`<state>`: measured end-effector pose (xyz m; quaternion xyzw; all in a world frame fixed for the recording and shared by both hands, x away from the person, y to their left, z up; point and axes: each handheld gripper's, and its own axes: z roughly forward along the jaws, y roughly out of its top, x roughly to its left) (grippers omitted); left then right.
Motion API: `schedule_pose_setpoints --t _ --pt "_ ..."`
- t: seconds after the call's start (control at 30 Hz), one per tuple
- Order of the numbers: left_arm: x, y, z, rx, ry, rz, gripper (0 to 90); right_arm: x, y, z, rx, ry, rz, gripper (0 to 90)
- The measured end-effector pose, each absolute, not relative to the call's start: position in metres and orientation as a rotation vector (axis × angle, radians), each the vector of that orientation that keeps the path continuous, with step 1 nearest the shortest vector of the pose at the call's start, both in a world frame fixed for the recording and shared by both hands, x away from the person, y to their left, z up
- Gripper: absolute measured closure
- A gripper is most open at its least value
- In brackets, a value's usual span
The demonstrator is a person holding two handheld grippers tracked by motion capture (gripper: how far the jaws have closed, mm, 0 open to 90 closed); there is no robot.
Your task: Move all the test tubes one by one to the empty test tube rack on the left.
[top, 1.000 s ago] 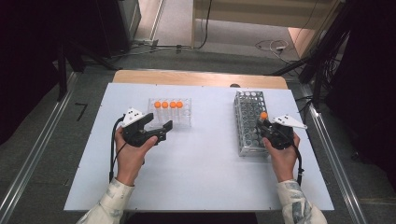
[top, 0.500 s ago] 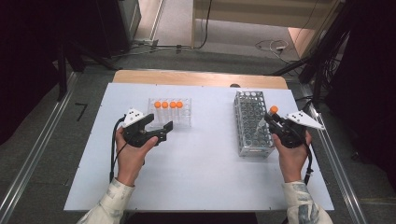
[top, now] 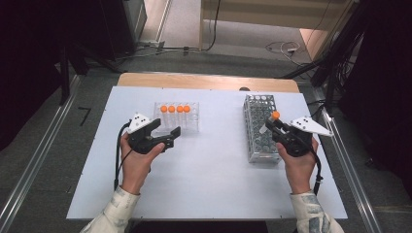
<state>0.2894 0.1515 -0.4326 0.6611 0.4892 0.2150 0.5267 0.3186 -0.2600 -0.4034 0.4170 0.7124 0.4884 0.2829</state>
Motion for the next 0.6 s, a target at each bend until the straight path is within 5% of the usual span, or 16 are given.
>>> schedule_pose_setpoints --t 0.6 --pt "0.288 0.145 -0.434 1.596 1.157 0.501 18.3 0.307 -0.208 -0.417 0.987 2.095 1.338 71.5"
